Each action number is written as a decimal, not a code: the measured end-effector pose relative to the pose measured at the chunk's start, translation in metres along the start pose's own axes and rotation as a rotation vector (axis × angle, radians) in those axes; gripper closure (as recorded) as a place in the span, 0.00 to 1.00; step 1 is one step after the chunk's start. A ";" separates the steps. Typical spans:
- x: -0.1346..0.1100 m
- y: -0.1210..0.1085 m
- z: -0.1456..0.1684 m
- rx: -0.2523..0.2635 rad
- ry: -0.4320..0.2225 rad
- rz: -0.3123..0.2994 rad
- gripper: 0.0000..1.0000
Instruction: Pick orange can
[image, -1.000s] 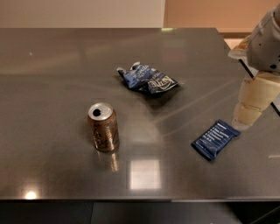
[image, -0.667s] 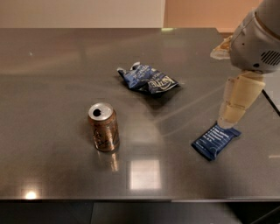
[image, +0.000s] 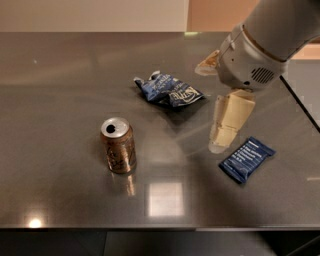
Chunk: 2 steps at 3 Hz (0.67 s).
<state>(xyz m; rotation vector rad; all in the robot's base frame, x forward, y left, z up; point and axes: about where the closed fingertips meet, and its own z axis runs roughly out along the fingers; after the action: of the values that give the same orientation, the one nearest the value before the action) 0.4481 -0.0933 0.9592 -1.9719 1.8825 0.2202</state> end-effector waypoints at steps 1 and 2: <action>-0.031 0.002 0.025 -0.023 -0.071 -0.042 0.00; -0.055 0.000 0.044 -0.032 -0.123 -0.058 0.00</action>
Offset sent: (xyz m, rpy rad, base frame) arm 0.0102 0.1035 -0.0328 0.1740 0.0195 0.1190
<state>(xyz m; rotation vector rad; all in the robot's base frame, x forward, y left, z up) 0.4513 -0.0255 0.9401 -1.9835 1.7525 0.3484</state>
